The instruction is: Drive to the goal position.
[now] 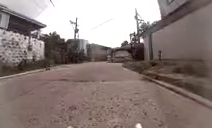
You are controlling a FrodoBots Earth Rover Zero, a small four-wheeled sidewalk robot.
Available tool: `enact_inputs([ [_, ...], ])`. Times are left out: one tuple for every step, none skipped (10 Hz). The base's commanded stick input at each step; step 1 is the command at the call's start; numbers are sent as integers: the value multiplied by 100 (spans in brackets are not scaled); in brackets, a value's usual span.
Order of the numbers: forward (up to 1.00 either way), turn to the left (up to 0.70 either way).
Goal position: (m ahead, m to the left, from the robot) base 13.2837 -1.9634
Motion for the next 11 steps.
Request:
enact_inputs([
  [100, 0],
  [100, 0],
  [100, 0],
  [100, 0],
  [100, 0],
  [100, 0],
  [100, 0],
  [100, 0],
  [100, 0],
  [100, 0],
  [100, 0],
])
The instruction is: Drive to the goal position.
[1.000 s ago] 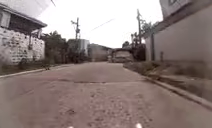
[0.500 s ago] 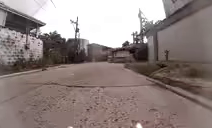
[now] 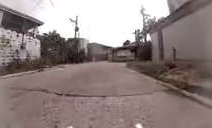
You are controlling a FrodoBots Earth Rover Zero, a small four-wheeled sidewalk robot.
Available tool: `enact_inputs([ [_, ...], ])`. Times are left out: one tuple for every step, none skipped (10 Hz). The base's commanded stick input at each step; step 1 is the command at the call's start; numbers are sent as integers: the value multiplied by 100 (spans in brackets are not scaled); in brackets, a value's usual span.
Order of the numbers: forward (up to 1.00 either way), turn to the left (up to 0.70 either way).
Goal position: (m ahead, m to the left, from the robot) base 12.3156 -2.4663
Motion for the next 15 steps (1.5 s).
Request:
enact_inputs([
  [100, 0],
  [100, 0],
  [100, 0],
  [100, 0],
  [100, 0],
  [100, 0],
  [100, 0],
  [100, 0],
  [100, 0],
  [100, 0],
  [100, 0],
  [100, 0],
  [100, 0],
  [100, 0],
  [100, 0],
])
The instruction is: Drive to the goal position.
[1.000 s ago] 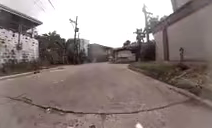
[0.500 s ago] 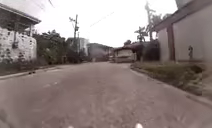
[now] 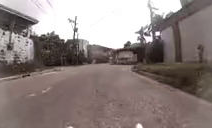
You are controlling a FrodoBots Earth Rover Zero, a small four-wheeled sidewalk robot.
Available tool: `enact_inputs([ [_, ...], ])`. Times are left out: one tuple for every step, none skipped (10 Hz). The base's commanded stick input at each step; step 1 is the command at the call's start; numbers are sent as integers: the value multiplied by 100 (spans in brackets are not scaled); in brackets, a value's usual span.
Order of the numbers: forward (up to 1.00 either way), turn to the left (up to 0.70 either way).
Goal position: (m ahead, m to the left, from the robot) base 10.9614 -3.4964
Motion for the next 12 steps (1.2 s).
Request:
enact_inputs([
  [100, 0],
  [100, 0],
  [100, 0],
  [100, 0],
  [100, 0],
  [100, 0],
  [100, 0],
  [100, 0],
  [100, 0],
  [100, 0],
  [100, 0],
  [100, 0],
])
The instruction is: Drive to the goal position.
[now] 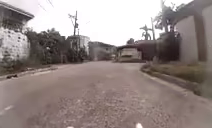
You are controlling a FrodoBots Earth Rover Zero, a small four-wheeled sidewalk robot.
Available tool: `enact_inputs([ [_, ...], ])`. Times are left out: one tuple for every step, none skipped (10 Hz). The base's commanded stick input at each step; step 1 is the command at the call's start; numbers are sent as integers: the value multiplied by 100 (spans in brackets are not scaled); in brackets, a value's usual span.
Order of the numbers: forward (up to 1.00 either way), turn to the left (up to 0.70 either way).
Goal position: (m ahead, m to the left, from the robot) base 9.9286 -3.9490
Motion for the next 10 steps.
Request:
enact_inputs([
  [100, 0],
  [100, 0],
  [100, 0],
  [100, 0],
  [100, 0],
  [100, 0],
  [100, 0],
  [100, 0],
  [100, 0],
  [100, 0],
])
